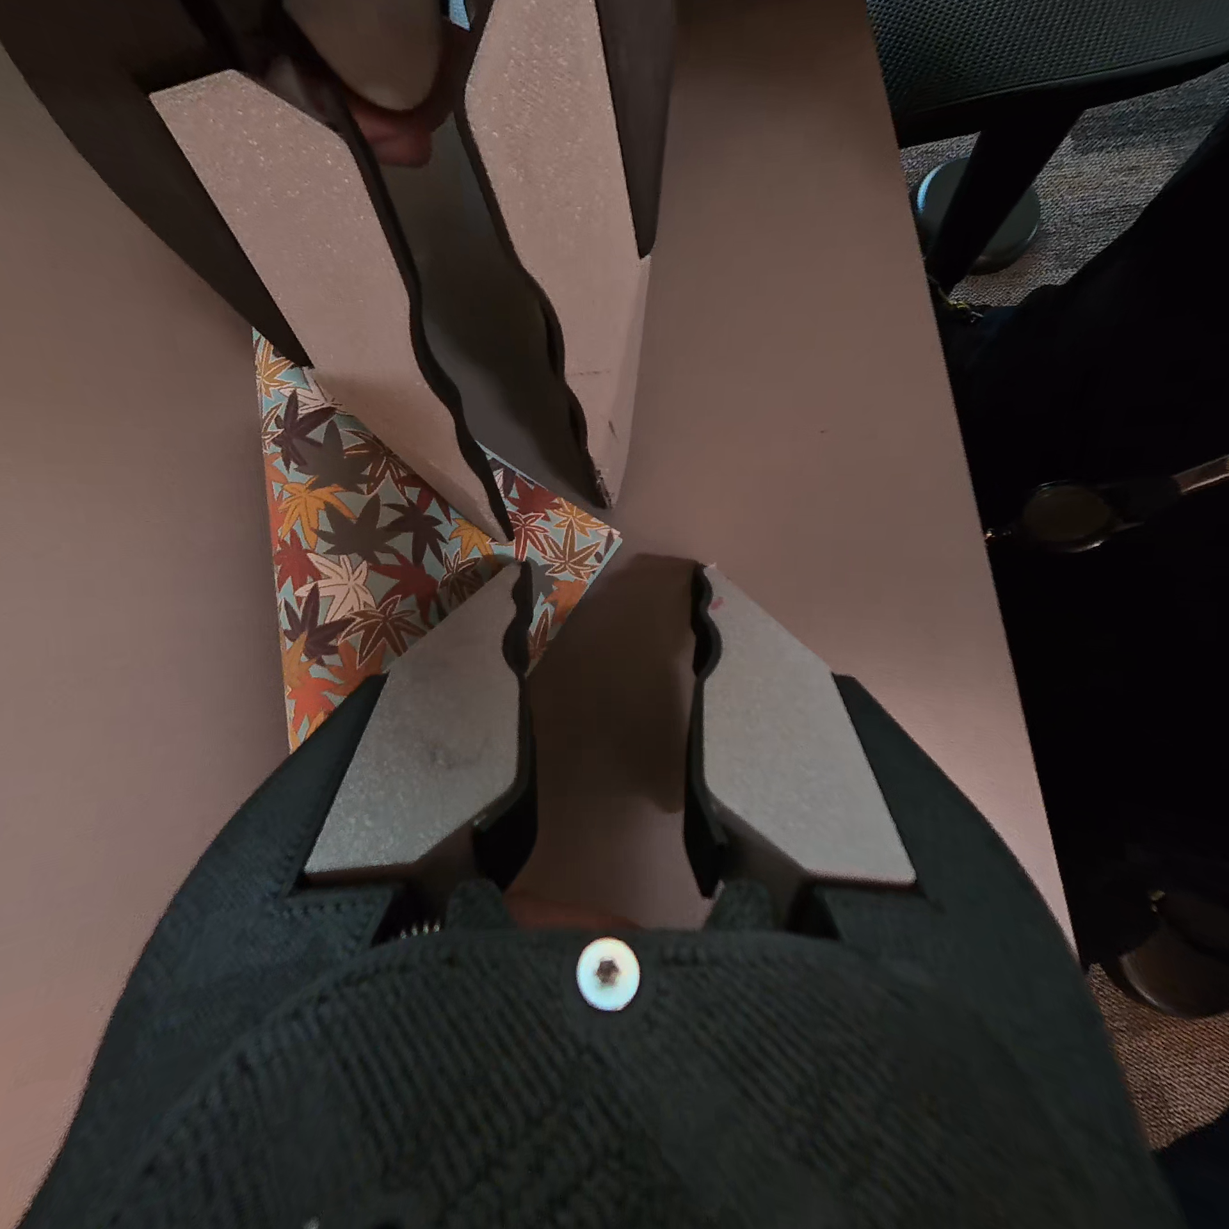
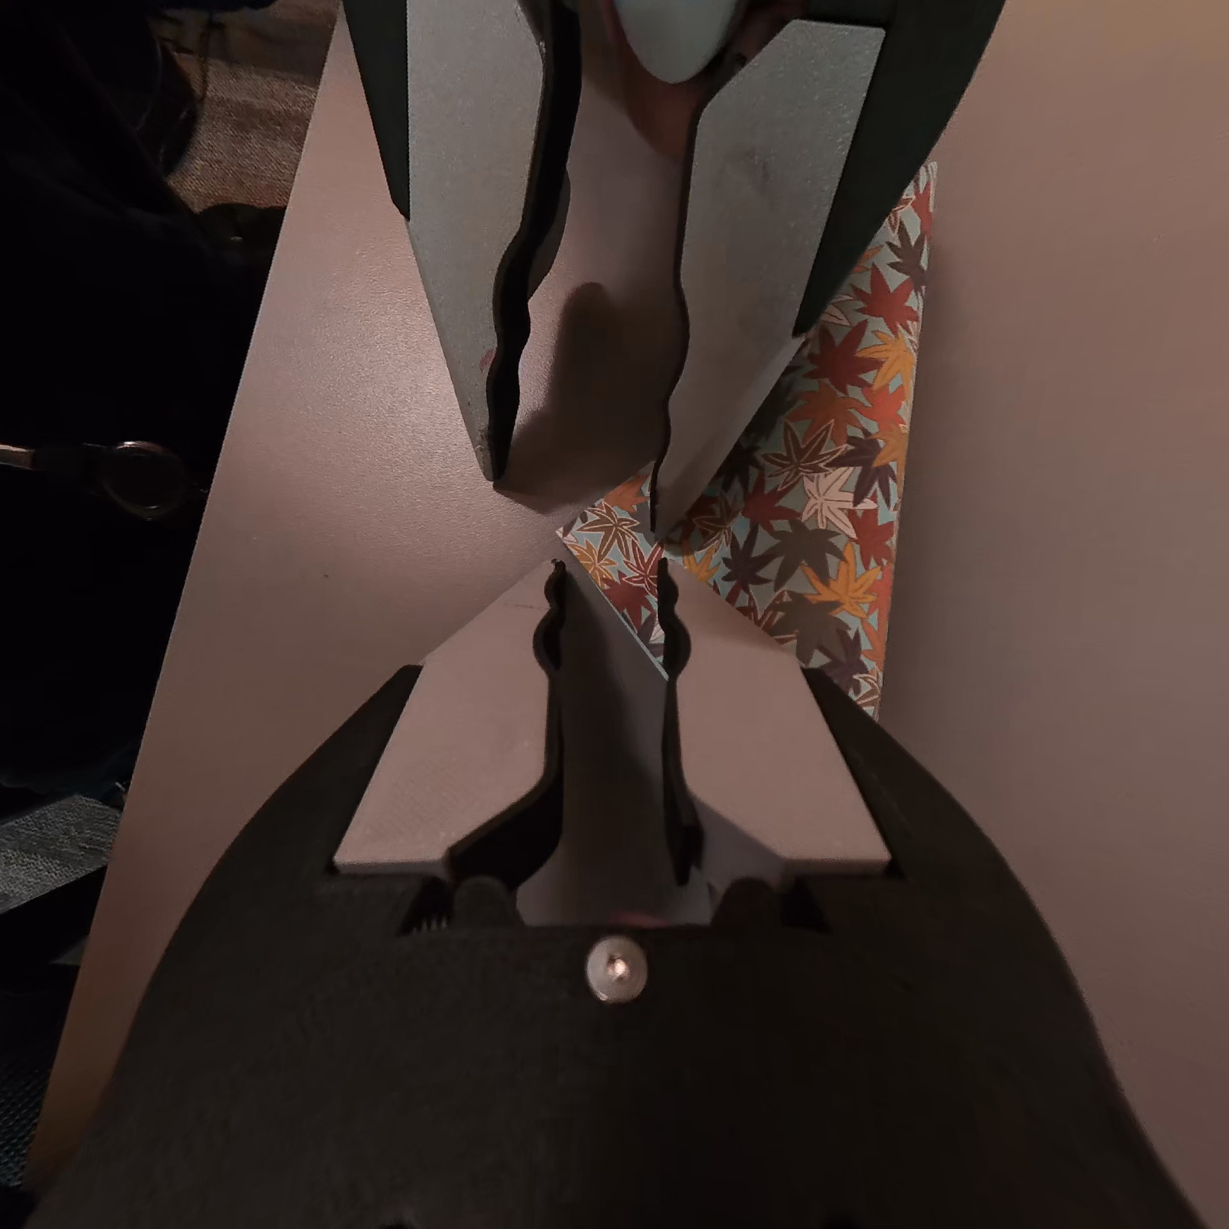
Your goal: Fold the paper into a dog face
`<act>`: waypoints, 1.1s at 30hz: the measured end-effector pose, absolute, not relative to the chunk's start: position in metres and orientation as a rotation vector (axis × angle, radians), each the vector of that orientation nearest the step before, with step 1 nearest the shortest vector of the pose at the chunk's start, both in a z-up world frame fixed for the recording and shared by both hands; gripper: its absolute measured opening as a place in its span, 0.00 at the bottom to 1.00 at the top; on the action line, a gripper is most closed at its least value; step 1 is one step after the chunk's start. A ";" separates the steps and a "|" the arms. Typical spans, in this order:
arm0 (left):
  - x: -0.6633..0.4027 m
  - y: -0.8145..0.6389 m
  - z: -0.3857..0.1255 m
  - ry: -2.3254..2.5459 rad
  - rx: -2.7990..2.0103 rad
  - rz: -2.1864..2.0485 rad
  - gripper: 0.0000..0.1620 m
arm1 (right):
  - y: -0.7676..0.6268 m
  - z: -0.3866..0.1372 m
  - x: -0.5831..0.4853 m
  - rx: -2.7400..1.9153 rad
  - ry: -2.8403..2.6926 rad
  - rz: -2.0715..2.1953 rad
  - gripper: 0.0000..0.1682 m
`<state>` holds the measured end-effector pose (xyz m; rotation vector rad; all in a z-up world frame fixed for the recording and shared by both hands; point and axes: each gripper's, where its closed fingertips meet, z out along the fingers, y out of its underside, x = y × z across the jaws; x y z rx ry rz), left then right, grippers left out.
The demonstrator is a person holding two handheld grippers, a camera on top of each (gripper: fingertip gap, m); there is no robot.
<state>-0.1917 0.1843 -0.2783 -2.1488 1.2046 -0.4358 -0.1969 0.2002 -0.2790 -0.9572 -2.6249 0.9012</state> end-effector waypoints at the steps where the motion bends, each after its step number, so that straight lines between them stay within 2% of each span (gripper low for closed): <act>1: -0.192 0.184 -0.278 1.200 -2.151 -0.439 0.29 | 0.200 -0.279 -0.197 -0.963 -2.624 0.905 0.14; 11: -0.193 0.183 -0.279 1.204 -2.149 -0.441 0.29 | 0.199 -0.278 -0.196 -1.012 -2.624 0.970 0.15; 14: -0.194 0.182 -0.278 1.245 -2.128 -0.400 0.30 | 0.201 -0.278 -0.200 -1.027 -2.601 0.985 0.10; 17: -0.196 0.185 -0.277 1.231 -2.133 -0.386 0.31 | 0.201 -0.278 -0.199 -1.022 -2.603 0.983 0.10; 25: -0.200 0.209 -0.232 1.030 -1.960 -0.400 0.31 | 0.201 -0.278 -0.198 -1.013 -2.607 0.975 0.11; 33: -0.212 0.226 -0.247 0.920 -2.088 -0.346 0.31 | 0.201 -0.278 -0.199 -1.014 -2.604 0.975 0.11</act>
